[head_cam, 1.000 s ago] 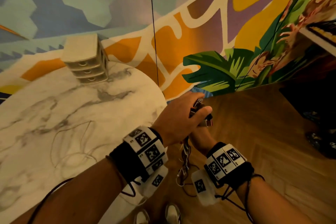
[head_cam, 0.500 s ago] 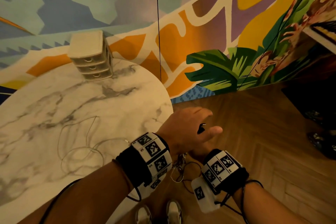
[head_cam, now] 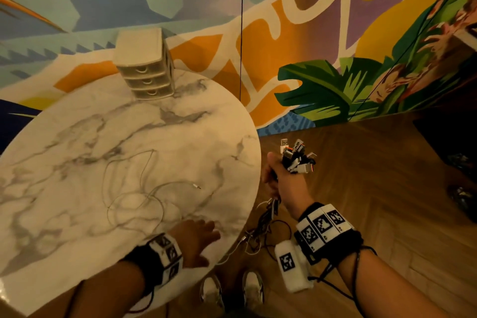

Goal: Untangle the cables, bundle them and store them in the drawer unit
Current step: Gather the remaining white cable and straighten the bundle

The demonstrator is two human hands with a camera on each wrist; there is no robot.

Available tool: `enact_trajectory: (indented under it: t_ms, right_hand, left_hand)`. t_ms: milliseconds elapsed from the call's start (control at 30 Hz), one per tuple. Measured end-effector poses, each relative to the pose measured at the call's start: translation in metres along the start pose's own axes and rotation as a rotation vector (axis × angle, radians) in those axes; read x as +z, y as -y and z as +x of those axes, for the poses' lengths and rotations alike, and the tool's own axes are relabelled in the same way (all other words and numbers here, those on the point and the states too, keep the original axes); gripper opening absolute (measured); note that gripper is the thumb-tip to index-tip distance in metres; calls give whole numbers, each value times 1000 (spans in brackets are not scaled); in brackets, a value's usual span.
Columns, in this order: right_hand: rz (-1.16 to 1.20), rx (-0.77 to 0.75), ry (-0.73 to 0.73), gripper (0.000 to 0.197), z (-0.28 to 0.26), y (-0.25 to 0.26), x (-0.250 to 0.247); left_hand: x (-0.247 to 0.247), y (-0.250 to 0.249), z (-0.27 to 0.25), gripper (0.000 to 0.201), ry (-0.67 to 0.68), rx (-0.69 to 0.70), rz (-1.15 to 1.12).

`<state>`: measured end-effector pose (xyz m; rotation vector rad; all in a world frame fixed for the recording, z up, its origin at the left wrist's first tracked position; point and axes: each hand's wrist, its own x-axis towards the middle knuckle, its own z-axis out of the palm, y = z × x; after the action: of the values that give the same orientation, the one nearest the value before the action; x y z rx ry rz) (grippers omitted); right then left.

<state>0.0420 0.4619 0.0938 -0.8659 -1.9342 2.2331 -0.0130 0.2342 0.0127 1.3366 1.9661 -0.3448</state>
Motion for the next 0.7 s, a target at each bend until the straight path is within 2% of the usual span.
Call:
enact_trajectory:
  t_ms: [33,67,100,167,200,300,367,433,533,633,700]
  right_hand:
    - [-20,11,-12,54,0,-1,2]
    - [-36,24,-26,53,0,-2,4]
    - [-47,33,-45,53,0,-2,4]
    - [-69,56,-79,52,0,-4,7]
    - [-72,71,-83,52,0,-5,7]
    - [-106,137,-43,51,2,-17,8]
    - [-162,165,13,54,1,-30,13]
    - [-203,180,96,57,-1,-41,21]
    - [-42,212,216,54,1,-44,34]
    - [235,200,258,48,16,-30,35]
    - [330,175,253,46,24,-15,32]
  left_hand:
    - [10,0,-1,64,-23,25,66]
    - [16,-1,-1,58,11,28,89]
    - [19,-2,1,47,-6,-14,129]
    - [19,-1,0,30,-86,-48,44]
    - [21,4,2,30,-193,-85,-33]
    - [-2,19,-4,30,-450,-294,-570]
    - [-28,24,-13,32,-670,-327,-801]
    - [-53,20,-22,34,-801,-295,-860]
    - [-75,4,-31,33,-751,-199,-670]
    - [-68,-5,-31,34,-615,-181,-348]
    - [-58,-4,-34,36,-552,-184,-267]
